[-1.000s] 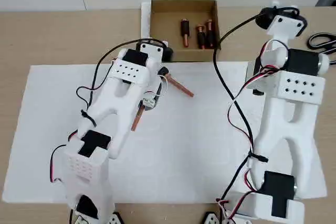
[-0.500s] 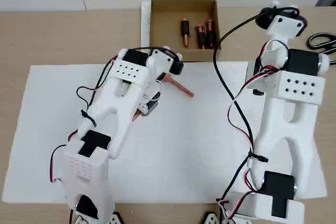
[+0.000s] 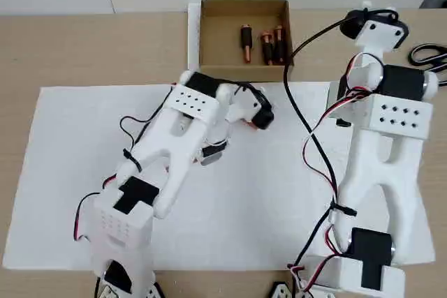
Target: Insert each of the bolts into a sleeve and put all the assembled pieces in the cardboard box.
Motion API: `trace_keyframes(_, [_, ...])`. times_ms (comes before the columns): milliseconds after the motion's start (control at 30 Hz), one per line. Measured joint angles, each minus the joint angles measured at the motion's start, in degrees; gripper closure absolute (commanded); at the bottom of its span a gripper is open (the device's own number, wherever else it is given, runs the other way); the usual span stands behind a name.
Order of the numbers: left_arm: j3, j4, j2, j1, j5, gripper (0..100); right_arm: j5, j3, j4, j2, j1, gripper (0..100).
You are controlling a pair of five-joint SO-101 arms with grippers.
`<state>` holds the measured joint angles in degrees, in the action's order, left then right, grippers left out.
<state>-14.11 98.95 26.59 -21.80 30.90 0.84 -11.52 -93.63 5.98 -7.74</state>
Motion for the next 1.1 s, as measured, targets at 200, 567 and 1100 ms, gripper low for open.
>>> trace_keyframes(200, [0.0, 0.0, 0.0, 0.0, 0.0, 99, 0.0, 0.0, 0.0, 0.0, 0.0, 99.5])
trace_keyframes(567, [-17.1, 0.4, 0.0, 4.5, -11.9, 99, 0.0, 0.0, 0.7, 0.0, 0.7, 99.2])
trace_keyframes(1100, [-31.1, 0.7, -22.6, 9.8, -25.1, 99, 0.0, 14.5, 12.7, 31.8, 11.7, 99.5])
